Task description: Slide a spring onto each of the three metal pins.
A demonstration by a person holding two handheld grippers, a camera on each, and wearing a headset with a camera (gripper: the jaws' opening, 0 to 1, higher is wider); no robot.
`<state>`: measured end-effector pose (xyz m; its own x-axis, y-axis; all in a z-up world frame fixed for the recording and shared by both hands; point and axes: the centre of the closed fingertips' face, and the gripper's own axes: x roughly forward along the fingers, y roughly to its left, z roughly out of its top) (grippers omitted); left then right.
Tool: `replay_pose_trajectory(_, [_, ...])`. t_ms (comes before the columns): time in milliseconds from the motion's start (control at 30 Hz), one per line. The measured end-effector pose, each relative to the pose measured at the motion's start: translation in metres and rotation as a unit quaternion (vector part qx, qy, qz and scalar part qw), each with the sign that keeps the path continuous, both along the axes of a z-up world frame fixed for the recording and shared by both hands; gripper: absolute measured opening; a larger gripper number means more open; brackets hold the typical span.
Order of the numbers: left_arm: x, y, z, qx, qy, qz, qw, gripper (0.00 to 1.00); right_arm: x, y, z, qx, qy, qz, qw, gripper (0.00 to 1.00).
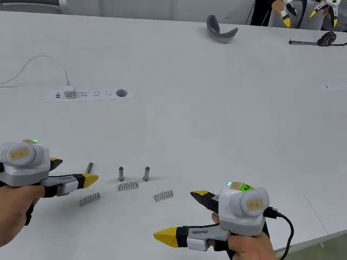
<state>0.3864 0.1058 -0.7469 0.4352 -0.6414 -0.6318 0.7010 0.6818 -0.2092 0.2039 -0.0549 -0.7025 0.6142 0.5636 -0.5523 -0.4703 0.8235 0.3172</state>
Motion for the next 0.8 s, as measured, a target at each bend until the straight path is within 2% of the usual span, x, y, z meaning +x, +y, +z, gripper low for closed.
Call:
replay_pose_trajectory(300, [0.014,-0.010,-0.015,-0.001,0.004,0.007,1.0000,0.61,-0.002,-0.008,-0.003,0.003,0.007,-0.013,0.9999,0.89])
replay_pose_trajectory(533, [0.018,-0.017,-0.026,0.002,0.009,0.011,0.9999,0.51,-0.004,-0.011,-0.006,0.005,0.013,-0.018,0.9997,0.88])
replay_pose_trajectory(800, [0.020,-0.021,-0.041,0.019,0.012,0.013,0.9997,0.38,-0.004,-0.012,-0.009,0.005,0.020,-0.020,0.9996,0.86])
